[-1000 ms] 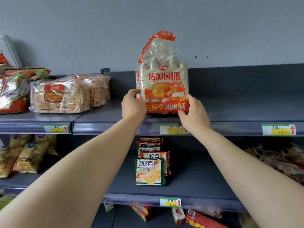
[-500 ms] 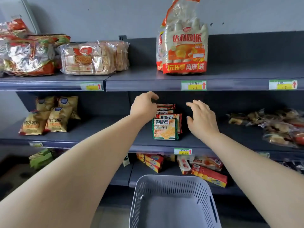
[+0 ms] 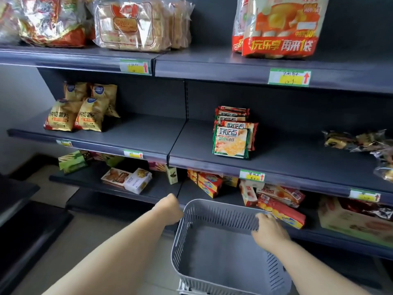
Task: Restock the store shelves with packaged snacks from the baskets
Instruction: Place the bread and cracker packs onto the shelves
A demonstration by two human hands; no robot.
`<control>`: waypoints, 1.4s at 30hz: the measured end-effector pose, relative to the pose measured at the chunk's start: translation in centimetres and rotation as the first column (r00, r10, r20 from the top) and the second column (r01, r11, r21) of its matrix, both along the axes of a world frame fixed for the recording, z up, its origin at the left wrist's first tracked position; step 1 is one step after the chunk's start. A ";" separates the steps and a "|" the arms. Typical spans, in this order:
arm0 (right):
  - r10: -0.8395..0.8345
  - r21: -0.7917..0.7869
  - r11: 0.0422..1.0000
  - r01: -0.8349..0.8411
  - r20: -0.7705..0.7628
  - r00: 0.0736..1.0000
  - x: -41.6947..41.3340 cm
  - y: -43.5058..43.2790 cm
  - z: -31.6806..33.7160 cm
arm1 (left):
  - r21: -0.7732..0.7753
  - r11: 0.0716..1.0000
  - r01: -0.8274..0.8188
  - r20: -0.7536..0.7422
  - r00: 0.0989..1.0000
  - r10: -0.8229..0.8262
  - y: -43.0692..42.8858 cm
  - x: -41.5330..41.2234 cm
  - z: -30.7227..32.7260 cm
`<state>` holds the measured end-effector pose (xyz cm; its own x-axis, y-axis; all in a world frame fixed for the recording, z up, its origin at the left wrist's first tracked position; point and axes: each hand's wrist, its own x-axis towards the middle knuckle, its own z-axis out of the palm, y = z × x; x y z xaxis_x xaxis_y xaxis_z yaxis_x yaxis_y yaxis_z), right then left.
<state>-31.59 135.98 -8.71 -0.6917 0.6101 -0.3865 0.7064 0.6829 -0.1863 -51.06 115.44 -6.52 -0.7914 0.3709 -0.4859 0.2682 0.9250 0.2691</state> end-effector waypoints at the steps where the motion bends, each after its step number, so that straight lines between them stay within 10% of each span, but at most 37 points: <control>1: -0.005 -0.022 1.000 0.006 0.035 0.999 0.5 0.1 -1.1 | -0.020 0.999 -0.040 0.021 0.999 0.041 -0.3 0.2 -1.3; 15: -0.198 -0.053 0.972 0.228 0.331 0.922 4.2 4.4 -9.2 | -0.096 0.890 -0.445 0.116 0.883 0.454 -1.6 4.5 -11.9; 29: -0.327 -0.065 0.941 0.333 0.092 0.941 1.3 5.2 -10.5 | -0.008 0.797 -0.604 0.098 0.793 0.602 -4.1 5.3 -13.9; 42: 0.064 -0.160 0.984 -0.084 -0.127 0.990 -12.9 -6.6 -1.7 | 0.264 0.146 -0.953 0.176 0.196 0.965 -20.3 8.0 -4.3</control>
